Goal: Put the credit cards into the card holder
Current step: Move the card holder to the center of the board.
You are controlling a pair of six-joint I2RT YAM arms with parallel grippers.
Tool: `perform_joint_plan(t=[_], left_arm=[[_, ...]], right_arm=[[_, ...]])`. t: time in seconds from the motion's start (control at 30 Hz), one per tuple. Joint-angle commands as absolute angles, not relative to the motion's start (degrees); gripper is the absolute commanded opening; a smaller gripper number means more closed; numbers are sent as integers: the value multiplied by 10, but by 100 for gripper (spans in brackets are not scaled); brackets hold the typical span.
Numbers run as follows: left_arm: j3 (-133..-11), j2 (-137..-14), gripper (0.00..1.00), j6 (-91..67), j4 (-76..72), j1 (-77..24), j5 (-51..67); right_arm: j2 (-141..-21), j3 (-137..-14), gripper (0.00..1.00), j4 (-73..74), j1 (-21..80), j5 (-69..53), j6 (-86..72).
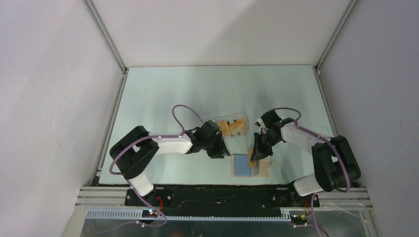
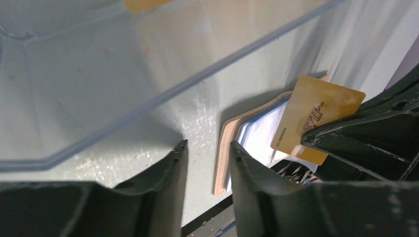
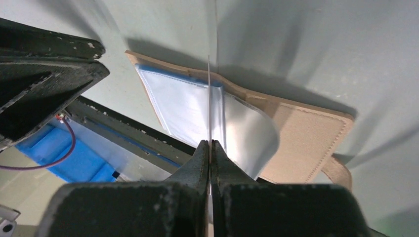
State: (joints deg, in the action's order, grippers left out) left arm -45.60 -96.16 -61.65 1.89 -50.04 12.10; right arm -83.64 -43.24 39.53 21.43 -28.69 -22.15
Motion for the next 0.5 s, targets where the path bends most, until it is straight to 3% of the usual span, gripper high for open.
perform_joint_plan(t=[0.0,0.47], left_arm=[[-470,-948,47,-613,26,-499,120],[-475,-997,48,-652,-33,-504,153]], right_arm=[[-816,-453,0,421,218,-231,-216],[-822,-454,0,426,251,-241,-208]])
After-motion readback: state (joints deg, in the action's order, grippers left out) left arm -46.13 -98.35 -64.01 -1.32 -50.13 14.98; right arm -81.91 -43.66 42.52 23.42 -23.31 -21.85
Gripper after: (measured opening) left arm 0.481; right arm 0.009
